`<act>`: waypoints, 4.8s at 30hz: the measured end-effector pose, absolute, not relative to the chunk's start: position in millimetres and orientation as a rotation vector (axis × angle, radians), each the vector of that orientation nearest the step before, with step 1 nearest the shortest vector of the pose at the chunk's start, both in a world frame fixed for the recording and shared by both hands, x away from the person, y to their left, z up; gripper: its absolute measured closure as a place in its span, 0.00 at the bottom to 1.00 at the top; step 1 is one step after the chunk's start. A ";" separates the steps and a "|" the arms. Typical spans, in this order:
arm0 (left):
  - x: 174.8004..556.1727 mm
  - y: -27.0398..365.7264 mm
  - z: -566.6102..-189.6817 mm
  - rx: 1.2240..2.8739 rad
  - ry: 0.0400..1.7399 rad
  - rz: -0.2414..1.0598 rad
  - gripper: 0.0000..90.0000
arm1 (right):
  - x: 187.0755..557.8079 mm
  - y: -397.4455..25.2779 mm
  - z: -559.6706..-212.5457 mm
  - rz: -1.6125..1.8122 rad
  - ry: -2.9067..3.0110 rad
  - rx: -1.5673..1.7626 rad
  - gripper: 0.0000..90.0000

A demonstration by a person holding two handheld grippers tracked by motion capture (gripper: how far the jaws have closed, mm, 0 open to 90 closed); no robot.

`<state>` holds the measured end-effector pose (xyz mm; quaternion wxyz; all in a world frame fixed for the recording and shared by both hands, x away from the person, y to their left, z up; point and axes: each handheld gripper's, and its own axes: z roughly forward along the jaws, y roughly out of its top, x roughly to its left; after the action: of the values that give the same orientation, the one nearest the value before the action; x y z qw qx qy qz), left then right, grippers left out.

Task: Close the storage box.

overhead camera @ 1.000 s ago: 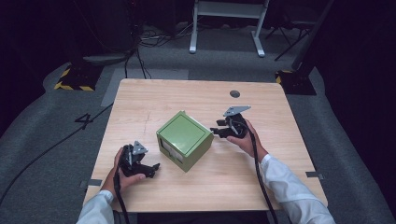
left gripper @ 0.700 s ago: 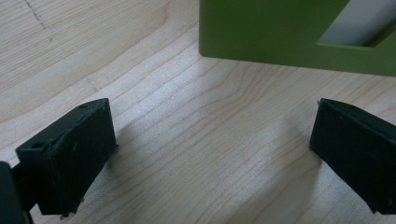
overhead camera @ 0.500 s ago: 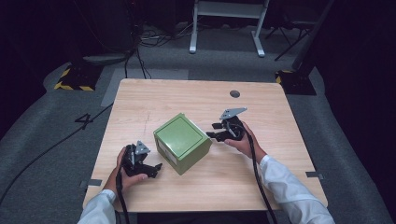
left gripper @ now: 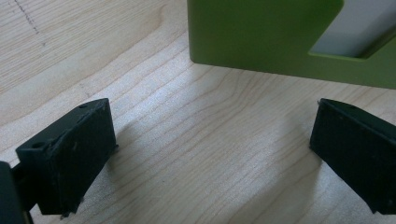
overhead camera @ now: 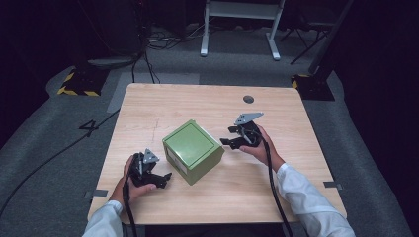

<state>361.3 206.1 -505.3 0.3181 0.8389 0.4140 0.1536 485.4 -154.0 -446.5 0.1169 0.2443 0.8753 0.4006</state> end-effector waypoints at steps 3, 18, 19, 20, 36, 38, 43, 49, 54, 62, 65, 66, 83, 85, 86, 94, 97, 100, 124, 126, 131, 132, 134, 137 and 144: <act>361.3 206.2 -505.3 2.208 1.088 0.404 0.01 | 485.4 -157.7 -444.0 1.166 2.553 0.716 0.36; 360.9 206.5 -505.4 2.207 1.085 0.406 0.01 | 472.0 -176.4 -429.8 1.031 2.527 0.647 0.25; 360.9 206.6 -505.3 2.208 1.084 0.406 0.01 | 470.3 -178.5 -428.5 1.028 2.527 0.641 0.25; 360.9 206.5 -505.3 2.208 1.085 0.405 0.01 | 468.4 -180.6 -427.3 1.022 2.525 0.636 0.24; 361.2 206.8 -505.2 2.211 1.081 0.404 0.01 | 440.4 -213.5 -423.2 0.921 2.507 0.587 0.23; 361.2 206.8 -505.2 2.211 1.080 0.404 0.01 | 438.7 -215.1 -423.8 0.915 2.507 0.587 0.23; 361.2 206.8 -505.2 2.211 1.080 0.404 0.01 | 430.9 -223.5 -426.9 0.906 2.511 0.594 0.23; 361.2 206.8 -505.2 2.211 1.080 0.404 0.01 | 421.7 -238.6 -428.8 0.908 2.498 0.601 0.23; 361.1 206.8 -505.2 2.211 1.081 0.404 0.01 | 415.5 -254.8 -430.7 0.911 2.491 0.609 0.23; 361.2 206.8 -505.3 2.210 1.079 0.404 0.01 | 408.8 -278.2 -443.1 0.873 2.491 0.659 0.23; 361.0 206.7 -505.3 2.209 1.081 0.405 0.01 | 405.6 -286.0 -447.2 0.869 2.490 0.681 0.23; 361.0 206.7 -505.2 2.210 1.082 0.405 0.01 | 404.4 -288.5 -449.0 0.867 2.488 0.684 0.23; 361.0 206.7 -505.3 2.209 1.082 0.406 0.01 | 379.1 -355.9 -476.7 0.906 2.428 0.875 0.21; 361.0 206.7 -505.3 2.209 1.081 0.405 0.01 | 376.1 -365.4 -481.5 0.923 2.411 0.919 0.21; 361.0 206.7 -505.3 2.209 1.082 0.405 0.01 | 374.7 -369.9 -483.8 0.926 2.413 0.936 0.20; 359.7 206.7 -505.5 2.203 1.090 0.399 0.01 | 365.9 -393.2 -499.3 0.964 2.360 1.058 0.19; 359.3 207.3 -505.3 2.206 1.089 0.400 0.01 | 365.0 -397.9 -501.6 0.994 2.344 1.097 0.17; 358.8 207.3 -505.5 2.203 1.093 0.397 0.01 | 364.8 -399.3 -503.7 1.015 2.325 1.131 0.17; 358.4 208.1 -505.5 2.206 1.087 0.403 0.00 | 364.6 -397.5 -503.9 1.015 2.321 1.126 0.17; 358.4 208.0 -505.5 2.205 1.089 0.404 0.00 | 364.8 -397.7 -503.9 1.017 2.323 1.128 0.17; 358.4 208.0 -505.4 2.205 1.089 0.405 0.00 | 364.5 -397.4 -503.9 1.015 2.321 1.125 0.17; 358.5 208.1 -505.5 2.207 1.087 0.403 0.00 | 364.5 -397.4 -503.9 1.015 2.321 1.126 0.17; 358.4 208.0 -505.4 2.206 1.089 0.404 0.00 | 364.5 -397.5 -503.9 1.015 2.321 1.125 0.17; 358.4 208.0 -505.4 2.206 1.088 0.403 0.00 | 364.7 -397.6 -503.9 1.016 2.322 1.127 0.17; 358.4 208.0 -505.4 2.206 1.088 0.404 0.00 | 364.6 -397.5 -503.9 1.018 2.326 1.123 0.17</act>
<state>358.4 208.0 -505.4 0.3188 0.8387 0.4139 0.1536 364.6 -397.5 -503.9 0.1816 0.3979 0.8238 0.3607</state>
